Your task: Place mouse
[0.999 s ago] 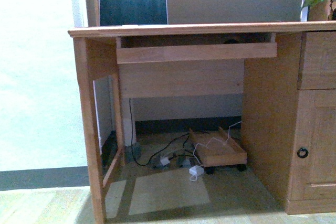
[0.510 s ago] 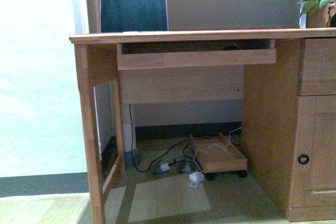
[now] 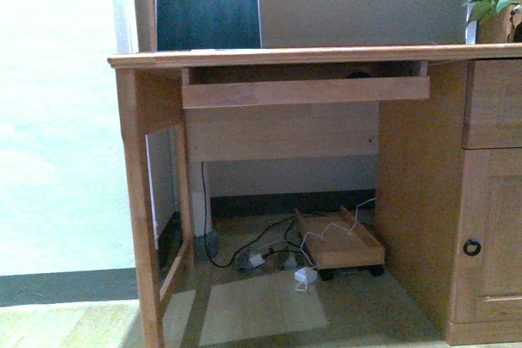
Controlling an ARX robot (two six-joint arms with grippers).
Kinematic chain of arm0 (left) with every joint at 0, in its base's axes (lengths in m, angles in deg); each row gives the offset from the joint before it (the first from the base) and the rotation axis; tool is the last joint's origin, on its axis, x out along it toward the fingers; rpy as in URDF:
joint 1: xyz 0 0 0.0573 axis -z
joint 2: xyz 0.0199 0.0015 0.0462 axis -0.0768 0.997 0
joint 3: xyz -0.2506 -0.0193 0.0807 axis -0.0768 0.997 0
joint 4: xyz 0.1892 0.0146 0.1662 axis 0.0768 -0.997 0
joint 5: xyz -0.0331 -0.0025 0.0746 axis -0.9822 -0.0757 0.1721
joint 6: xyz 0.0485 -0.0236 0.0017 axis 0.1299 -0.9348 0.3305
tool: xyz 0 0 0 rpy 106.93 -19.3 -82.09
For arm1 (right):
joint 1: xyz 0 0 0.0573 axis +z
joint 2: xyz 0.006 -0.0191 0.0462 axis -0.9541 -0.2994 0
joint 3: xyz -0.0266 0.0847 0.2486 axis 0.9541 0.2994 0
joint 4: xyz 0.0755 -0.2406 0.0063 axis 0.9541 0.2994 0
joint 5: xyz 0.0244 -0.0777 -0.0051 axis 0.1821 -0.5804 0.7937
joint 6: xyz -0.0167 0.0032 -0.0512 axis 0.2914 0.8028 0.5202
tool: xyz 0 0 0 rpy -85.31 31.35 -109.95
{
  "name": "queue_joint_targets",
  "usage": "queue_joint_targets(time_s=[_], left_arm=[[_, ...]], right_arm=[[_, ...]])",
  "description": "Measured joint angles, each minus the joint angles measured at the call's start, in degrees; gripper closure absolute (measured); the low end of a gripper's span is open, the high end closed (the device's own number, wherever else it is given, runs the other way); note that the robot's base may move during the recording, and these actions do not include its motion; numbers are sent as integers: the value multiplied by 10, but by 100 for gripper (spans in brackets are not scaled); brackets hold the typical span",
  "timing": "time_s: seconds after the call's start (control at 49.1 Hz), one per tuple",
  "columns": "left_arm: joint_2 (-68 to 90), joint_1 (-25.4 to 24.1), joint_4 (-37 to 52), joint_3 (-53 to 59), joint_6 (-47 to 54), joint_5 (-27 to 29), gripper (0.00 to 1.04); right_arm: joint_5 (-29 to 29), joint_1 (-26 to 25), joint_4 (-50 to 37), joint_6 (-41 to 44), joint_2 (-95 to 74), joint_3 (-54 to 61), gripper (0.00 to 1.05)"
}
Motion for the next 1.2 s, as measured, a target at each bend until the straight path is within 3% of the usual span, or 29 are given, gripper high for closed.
queue_joint_targets(time_s=[1.202], left_arm=[[0,0,0,0,0,0,8]], right_arm=[[0,0,0,0,0,0,7]])
